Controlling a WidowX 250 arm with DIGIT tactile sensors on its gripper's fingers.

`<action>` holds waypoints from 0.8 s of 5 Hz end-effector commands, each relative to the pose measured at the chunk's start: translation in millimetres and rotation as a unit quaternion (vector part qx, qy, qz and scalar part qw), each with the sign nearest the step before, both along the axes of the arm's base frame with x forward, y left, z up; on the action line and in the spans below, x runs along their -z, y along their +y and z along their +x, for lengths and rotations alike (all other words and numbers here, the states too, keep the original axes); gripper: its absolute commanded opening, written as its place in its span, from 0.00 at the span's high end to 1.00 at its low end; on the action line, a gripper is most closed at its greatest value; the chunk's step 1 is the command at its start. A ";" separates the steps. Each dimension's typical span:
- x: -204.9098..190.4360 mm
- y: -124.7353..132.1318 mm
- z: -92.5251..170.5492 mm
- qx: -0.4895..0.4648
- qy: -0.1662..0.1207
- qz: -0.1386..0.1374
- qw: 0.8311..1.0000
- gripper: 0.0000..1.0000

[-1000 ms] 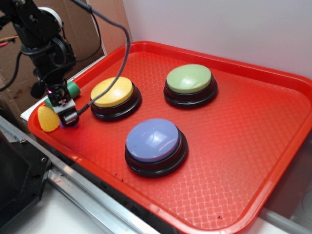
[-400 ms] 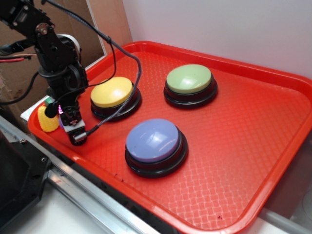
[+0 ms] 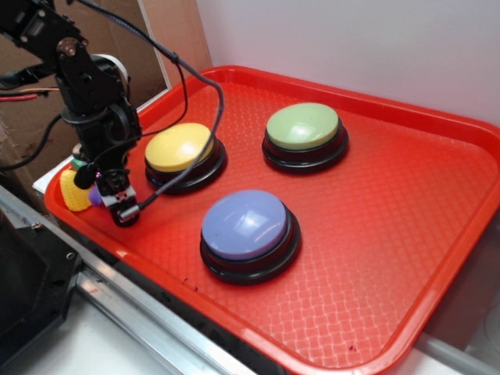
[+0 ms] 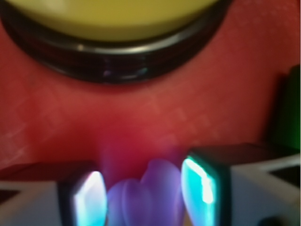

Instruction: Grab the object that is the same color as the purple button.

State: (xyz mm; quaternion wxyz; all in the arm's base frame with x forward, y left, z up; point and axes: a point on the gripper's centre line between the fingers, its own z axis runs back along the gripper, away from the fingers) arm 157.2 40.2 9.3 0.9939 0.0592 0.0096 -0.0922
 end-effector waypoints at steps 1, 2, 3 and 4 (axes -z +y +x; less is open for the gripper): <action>-67.4 -15.4 22.1 -0.068 -0.026 -0.020 0.997 1.00; -109.1 -25.2 30.1 -0.149 -0.024 -0.075 0.986 1.00; -143.5 -37.7 33.5 -0.185 -0.038 -0.087 0.978 1.00; -167.1 -54.9 36.0 -0.179 -0.056 -0.111 0.976 1.00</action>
